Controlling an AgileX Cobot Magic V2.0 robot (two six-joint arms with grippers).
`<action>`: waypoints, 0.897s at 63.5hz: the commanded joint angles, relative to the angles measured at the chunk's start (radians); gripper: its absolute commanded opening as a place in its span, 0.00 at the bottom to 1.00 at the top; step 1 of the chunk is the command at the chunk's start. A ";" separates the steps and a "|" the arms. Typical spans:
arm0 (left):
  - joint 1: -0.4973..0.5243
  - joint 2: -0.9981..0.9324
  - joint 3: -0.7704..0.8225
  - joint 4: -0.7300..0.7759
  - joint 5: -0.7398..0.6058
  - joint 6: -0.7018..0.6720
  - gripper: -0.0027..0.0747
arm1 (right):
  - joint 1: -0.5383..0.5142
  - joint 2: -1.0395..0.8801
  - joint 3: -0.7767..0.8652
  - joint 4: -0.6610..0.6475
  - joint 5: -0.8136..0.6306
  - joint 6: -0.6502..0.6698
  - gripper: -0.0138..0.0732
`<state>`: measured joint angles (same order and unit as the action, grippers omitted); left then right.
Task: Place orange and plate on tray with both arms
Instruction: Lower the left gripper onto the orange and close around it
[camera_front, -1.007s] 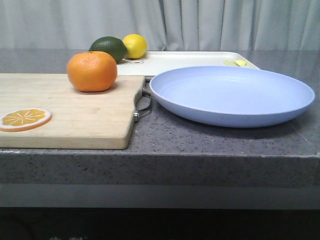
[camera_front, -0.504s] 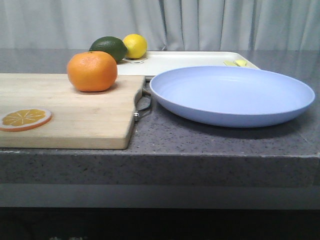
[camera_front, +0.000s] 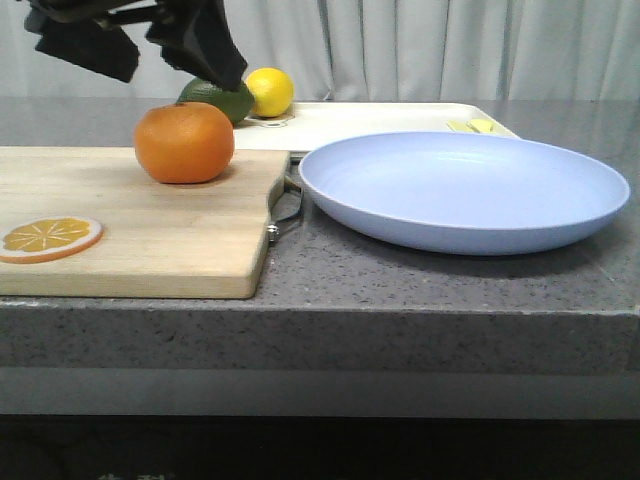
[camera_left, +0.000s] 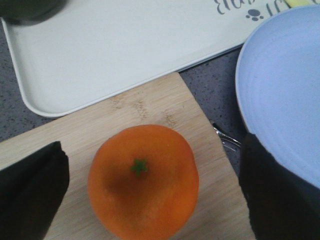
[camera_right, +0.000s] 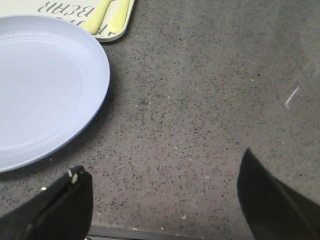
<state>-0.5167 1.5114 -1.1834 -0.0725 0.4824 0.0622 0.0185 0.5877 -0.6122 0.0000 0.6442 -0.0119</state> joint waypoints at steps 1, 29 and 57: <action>-0.007 0.018 -0.075 0.001 -0.019 0.001 0.89 | -0.006 0.009 -0.036 -0.016 -0.058 -0.008 0.85; -0.007 0.130 -0.128 0.013 0.073 0.001 0.87 | -0.006 0.009 -0.036 -0.016 -0.058 -0.008 0.85; -0.007 0.130 -0.149 0.013 0.085 0.001 0.50 | -0.006 0.009 -0.036 -0.016 -0.058 -0.008 0.85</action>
<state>-0.5167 1.6819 -1.2848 -0.0558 0.6054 0.0622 0.0185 0.5877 -0.6122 0.0000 0.6448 -0.0119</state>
